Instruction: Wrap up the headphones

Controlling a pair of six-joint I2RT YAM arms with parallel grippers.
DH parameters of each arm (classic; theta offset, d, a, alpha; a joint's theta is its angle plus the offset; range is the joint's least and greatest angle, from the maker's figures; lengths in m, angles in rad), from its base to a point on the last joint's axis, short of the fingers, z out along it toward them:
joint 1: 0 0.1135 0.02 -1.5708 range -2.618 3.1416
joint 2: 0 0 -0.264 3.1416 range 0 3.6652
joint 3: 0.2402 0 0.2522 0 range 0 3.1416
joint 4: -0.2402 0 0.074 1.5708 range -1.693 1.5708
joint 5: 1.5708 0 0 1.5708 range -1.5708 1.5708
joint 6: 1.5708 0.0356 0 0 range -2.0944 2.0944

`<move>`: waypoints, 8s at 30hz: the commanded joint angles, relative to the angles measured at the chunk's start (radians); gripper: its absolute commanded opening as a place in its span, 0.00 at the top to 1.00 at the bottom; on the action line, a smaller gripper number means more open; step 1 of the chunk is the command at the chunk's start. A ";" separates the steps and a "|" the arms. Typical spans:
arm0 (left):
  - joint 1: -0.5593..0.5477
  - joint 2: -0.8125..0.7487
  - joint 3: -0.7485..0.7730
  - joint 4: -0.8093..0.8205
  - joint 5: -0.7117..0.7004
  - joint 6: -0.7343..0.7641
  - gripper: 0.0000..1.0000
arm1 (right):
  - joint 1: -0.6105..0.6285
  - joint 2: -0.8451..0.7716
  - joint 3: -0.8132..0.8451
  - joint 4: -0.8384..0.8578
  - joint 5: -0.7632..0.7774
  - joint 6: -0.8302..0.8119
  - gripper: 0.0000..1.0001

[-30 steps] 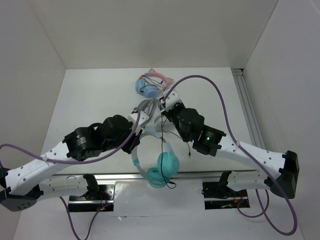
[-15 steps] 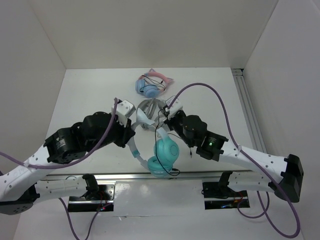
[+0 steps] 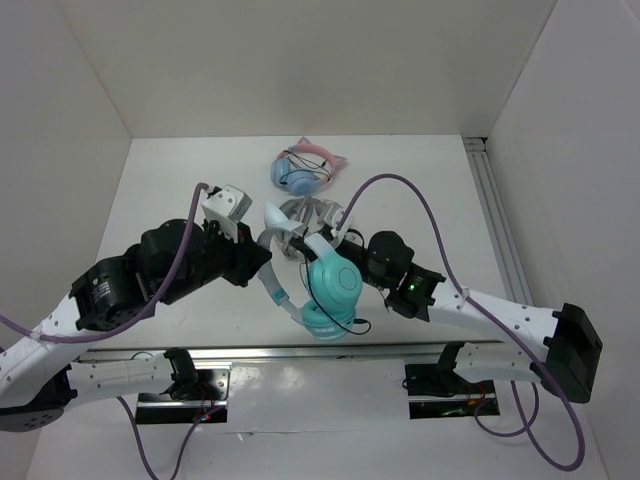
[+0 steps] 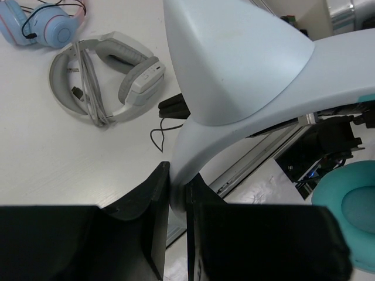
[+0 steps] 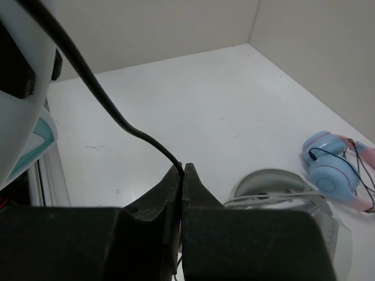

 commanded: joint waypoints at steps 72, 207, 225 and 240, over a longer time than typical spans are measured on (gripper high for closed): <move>0.289 0.067 0.126 0.188 -0.867 -0.126 1.00 | 0.309 0.234 -0.284 0.392 0.082 0.156 1.00; 0.062 -0.085 0.045 -0.025 -0.359 -0.263 1.00 | -0.122 0.346 -0.262 0.609 -0.201 0.343 1.00; 0.062 -0.108 -0.055 0.009 -0.495 -0.425 1.00 | 0.209 0.260 -0.278 0.513 0.117 0.246 1.00; 0.062 -0.043 -0.197 -0.045 -0.620 -0.549 1.00 | 0.455 0.217 -0.144 0.267 0.399 0.136 1.00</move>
